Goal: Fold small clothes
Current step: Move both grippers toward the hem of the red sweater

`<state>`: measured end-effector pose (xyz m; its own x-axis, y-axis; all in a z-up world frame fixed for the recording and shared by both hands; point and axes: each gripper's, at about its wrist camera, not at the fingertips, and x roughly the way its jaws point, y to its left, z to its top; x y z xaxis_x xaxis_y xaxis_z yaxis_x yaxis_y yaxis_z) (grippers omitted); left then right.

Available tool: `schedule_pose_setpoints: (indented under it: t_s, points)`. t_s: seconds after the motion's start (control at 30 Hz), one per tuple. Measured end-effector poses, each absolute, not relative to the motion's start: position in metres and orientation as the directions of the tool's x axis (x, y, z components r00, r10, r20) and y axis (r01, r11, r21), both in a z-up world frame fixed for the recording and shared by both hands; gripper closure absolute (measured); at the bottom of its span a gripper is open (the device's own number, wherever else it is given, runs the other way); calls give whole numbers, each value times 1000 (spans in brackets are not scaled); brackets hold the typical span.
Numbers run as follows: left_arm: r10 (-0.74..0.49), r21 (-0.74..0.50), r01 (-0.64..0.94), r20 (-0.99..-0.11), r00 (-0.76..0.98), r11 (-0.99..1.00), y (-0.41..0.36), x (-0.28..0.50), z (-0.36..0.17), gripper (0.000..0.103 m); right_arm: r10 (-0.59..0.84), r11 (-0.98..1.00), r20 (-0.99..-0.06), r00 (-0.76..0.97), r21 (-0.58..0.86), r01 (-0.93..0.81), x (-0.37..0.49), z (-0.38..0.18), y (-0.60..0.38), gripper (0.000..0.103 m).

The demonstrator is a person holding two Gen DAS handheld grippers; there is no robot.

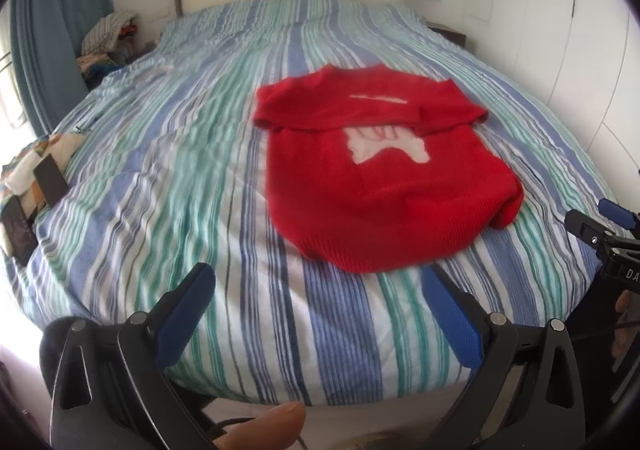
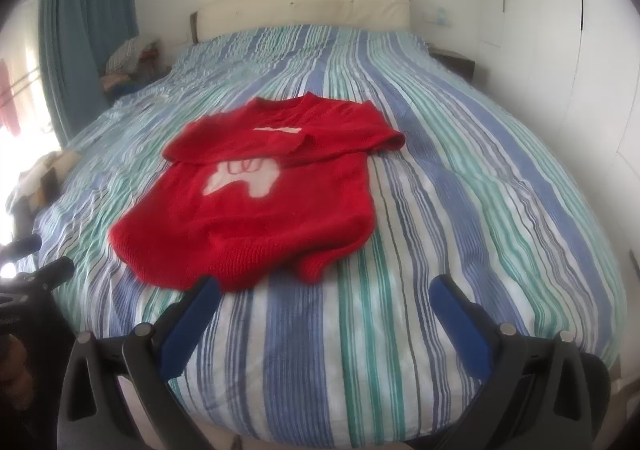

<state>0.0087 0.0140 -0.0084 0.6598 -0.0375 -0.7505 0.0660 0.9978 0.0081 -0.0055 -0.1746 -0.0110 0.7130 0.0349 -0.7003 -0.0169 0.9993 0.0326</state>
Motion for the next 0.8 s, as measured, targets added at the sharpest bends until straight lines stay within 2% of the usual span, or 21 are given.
schedule_pose_setpoints:
  t_s: [0.33,0.57,0.8]
  points:
    - [0,1,1,-779,627,1000,28,14,-21,0,52,998,-706,706,55,-18,-5,-11,-175,0]
    - [46,41,-22,-787,615,999,35,17,-27,0,119,991,-686,717,123,-47,-7,-11,-174,0]
    - [23,17,-15,-785,618,1000,37,17,-26,0,113,993,-651,751,88,-73,-8,-3,-174,0]
